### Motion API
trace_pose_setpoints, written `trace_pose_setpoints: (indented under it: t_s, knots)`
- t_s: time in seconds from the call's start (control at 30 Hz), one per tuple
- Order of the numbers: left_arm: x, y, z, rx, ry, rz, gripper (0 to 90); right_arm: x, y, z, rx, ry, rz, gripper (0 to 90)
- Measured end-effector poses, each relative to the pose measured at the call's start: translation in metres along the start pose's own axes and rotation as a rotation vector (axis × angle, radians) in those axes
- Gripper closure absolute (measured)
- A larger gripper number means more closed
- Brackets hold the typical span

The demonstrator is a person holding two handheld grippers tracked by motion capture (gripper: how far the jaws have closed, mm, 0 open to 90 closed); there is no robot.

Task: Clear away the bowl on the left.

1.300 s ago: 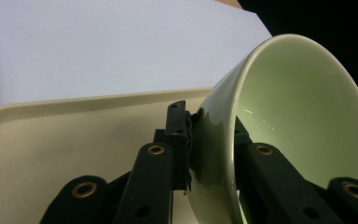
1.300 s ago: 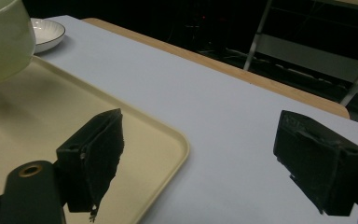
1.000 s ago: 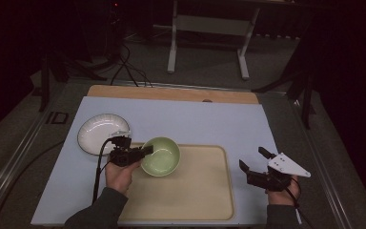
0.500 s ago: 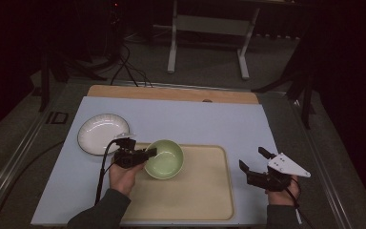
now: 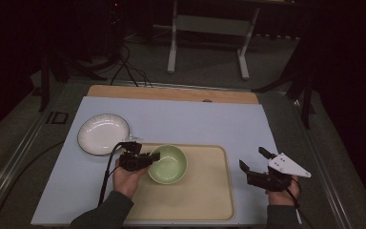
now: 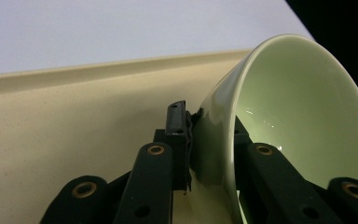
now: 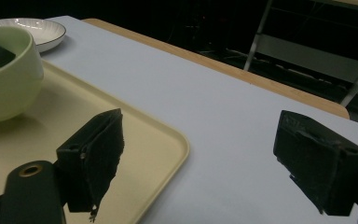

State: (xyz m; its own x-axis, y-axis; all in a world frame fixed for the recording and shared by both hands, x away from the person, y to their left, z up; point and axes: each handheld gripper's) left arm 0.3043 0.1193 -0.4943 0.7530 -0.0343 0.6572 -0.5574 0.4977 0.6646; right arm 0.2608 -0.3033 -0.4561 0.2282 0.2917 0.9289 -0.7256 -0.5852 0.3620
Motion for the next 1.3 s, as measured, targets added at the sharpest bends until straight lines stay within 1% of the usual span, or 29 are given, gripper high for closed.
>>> trace_pose_setpoints:
  t_s: [0.03,0.1,0.23,0.47,0.53,0.57,0.63,0.73,0.83,0.9,1.0,1.13,1.17,1.23,1.3]
  knots:
    - [-0.001,-0.001,0.0,0.004,-0.006,-0.007,79.1,0.0,0.0,0.0,0.0,0.0,-0.001,15.5]
    - [-0.003,-0.002,-0.001,0.002,-0.006,-0.018,79.1,0.0,0.001,0.0,-0.002,-0.001,0.001,15.5]
    - [-0.007,-0.004,-0.004,0.016,0.004,-0.036,79.1,0.0,0.002,0.001,-0.004,-0.005,0.005,15.5]
    - [-0.014,-0.011,-0.003,0.014,0.007,-0.075,78.9,0.0,0.002,0.002,-0.004,-0.006,0.006,15.5]
    - [-0.015,-0.011,-0.004,0.016,0.016,-0.076,79.2,0.0,0.002,0.002,-0.004,-0.006,0.006,15.5]
    - [-0.015,-0.012,-0.004,0.022,0.009,-0.076,79.3,0.0,0.002,0.002,-0.004,-0.005,0.005,15.5]
    - [-0.016,-0.012,-0.003,0.046,-0.013,-0.08,80.1,0.0,0.002,0.001,-0.003,-0.005,0.003,15.5]
    - [-0.017,-0.014,-0.003,0.071,-0.026,-0.091,79.9,0.0,0.002,0.001,-0.002,-0.003,0.001,15.5]
    - [-0.016,-0.012,-0.004,0.062,-0.03,-0.086,77.5,0.0,0.002,0.001,-0.004,-0.005,0.003,15.5]
    - [-0.016,-0.009,-0.004,0.055,-0.035,-0.076,73.9,0.0,0.002,0.001,-0.005,-0.005,0.004,15.5]
    - [-0.014,-0.001,-0.005,0.066,-0.039,-0.048,68.3,0.0,0.002,0.001,-0.004,-0.005,0.004,15.5]
    - [-0.01,0.011,-0.01,0.066,-0.016,-0.003,63.8,0.0,0.002,0.001,-0.006,-0.005,0.005,15.5]
    - [-0.009,0.015,-0.012,0.068,-0.018,0.004,62.6,0.0,0.002,0.001,-0.006,-0.004,0.005,15.5]
    - [-0.006,0.021,-0.013,0.085,-0.025,0.025,60.2,0.0,0.002,0.001,-0.006,-0.003,0.006,15.5]
    - [-0.004,0.028,-0.013,0.113,-0.051,0.042,57.3,0.0,0.002,0.001,-0.006,-0.003,0.006,15.5]
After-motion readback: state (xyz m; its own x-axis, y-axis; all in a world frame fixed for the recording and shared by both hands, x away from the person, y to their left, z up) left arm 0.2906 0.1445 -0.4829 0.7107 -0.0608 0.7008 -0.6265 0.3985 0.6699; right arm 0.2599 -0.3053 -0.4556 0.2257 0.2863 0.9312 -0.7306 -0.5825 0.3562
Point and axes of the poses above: each handheld gripper's, and its own axes: y roughly backward along the jaws, x roughly out of its top, z roughly to its right, and after that the axes turned 7 degrees about x, right-handed
